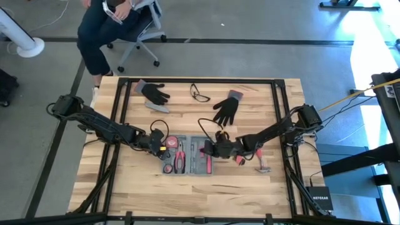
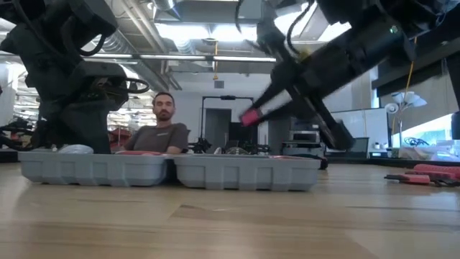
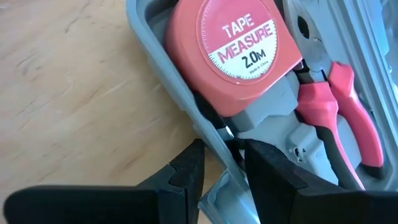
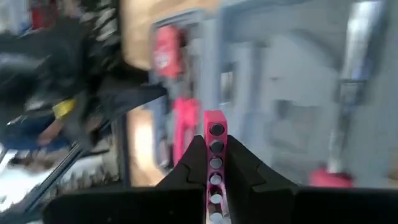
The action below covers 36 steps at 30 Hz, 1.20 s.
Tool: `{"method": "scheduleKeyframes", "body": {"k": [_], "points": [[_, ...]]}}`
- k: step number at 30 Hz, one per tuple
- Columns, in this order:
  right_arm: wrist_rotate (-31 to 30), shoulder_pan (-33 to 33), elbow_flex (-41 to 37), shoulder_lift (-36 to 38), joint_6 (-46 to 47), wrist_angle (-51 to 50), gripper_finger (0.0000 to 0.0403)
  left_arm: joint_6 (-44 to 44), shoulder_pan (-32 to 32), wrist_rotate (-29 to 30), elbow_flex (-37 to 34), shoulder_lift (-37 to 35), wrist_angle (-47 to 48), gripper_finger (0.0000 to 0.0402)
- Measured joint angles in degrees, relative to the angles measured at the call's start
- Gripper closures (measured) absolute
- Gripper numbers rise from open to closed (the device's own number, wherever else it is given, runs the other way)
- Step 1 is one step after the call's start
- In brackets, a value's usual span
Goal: Prefit tool cases
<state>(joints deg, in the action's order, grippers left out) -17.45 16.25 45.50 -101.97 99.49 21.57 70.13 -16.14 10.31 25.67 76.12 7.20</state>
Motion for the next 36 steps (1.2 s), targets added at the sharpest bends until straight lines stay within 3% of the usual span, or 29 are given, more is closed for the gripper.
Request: {"method": "scheduleKeyframes", "body": {"k": [5,11,17,26,36], "points": [[0.0,0.2,0.0,0.0,7.0,-5.7,0.0385,0.2,0.0,0.0,0.0,0.0,-0.1,0.0295],[2.5,0.7,0.1,0.0,6.9,-5.6,0.0383,0.6,0.0,0.0,0.0,0.0,-0.2,0.0295],[5.0,0.6,0.1,0.0,7.2,-6.7,0.0355,0.5,0.0,0.1,0.0,0.0,-0.2,0.0295],[0.4,0.6,0.1,0.0,10.4,-7.2,0.0377,0.4,0.0,0.1,0.1,0.0,-0.2,0.0295],[3.3,0.6,4.1,-3.7,12.2,-9.8,0.0342,-1.6,0.0,0.1,0.1,-0.1,0.2,0.0295]]}}
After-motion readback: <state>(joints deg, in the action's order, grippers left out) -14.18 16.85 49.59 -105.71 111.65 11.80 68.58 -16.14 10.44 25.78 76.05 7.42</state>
